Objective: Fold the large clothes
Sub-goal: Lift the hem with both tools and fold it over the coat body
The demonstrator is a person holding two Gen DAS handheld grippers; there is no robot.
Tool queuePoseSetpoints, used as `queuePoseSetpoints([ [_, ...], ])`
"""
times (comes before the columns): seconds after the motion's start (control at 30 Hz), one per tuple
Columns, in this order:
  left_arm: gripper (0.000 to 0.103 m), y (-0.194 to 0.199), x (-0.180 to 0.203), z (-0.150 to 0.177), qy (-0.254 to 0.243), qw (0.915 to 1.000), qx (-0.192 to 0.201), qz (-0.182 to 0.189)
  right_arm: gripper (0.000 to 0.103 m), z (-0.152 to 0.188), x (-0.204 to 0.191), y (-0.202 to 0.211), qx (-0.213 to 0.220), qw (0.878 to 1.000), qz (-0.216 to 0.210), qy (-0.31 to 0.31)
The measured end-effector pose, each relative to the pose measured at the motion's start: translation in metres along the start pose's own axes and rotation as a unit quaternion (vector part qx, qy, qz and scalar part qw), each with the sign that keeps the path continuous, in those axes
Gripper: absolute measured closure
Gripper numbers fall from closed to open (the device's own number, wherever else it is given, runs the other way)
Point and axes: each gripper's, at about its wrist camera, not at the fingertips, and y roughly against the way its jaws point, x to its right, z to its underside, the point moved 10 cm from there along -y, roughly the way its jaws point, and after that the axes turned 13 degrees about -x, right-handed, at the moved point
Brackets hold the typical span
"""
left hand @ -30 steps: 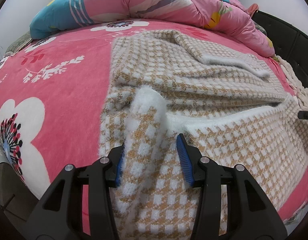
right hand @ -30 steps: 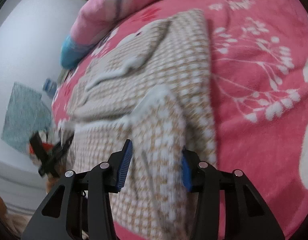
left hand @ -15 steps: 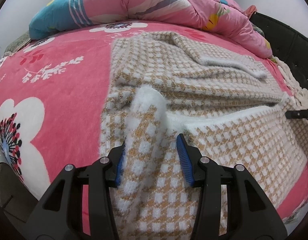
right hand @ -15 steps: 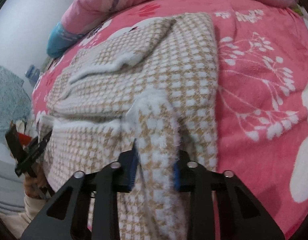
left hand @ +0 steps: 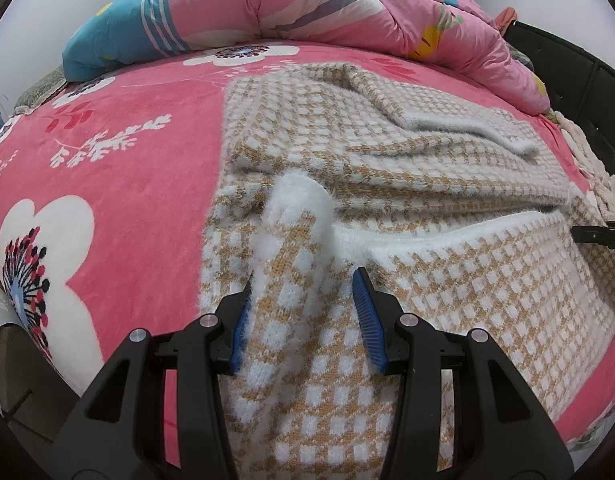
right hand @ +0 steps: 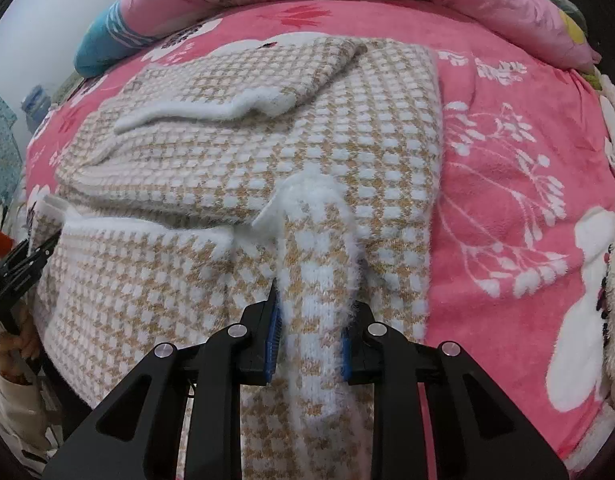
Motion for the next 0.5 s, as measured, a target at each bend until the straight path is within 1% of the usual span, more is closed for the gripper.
queuePoseSetpoints([
  [0.13,0.059,0.000,0.000,0.001,0.001,1.0000,-0.001,0.000,0.080,-0.007,-0.006,-0.002,0.002,1.000,0.010,0.003],
  [0.27,0.059,-0.001,0.000,-0.001,0.001,1.0000,-0.001,-0.001,0.080,-0.005,-0.008,0.002,0.012,0.999,0.030,0.010],
  [0.3,0.061,-0.001,-0.001,-0.001,0.000,1.0000,0.000,-0.002,0.080,-0.002,-0.008,0.005,0.017,0.999,0.034,0.009],
  [0.33,0.062,0.000,-0.001,-0.001,0.000,1.0000,0.001,-0.001,0.085,-0.001,-0.009,0.007,0.021,0.999,0.032,0.008],
  [0.4,0.069,0.001,0.000,-0.003,-0.002,1.0000,0.004,-0.001,0.092,0.004,-0.013,0.015,0.030,0.999,0.019,0.003],
  [0.43,0.071,0.002,-0.001,-0.003,-0.003,1.0000,0.007,-0.003,0.093,0.005,-0.015,0.019,0.036,0.999,0.018,0.003],
  [0.5,0.081,0.006,-0.001,-0.004,-0.006,0.9998,0.016,-0.005,0.094,0.007,-0.019,0.028,0.050,0.999,0.017,0.006],
])
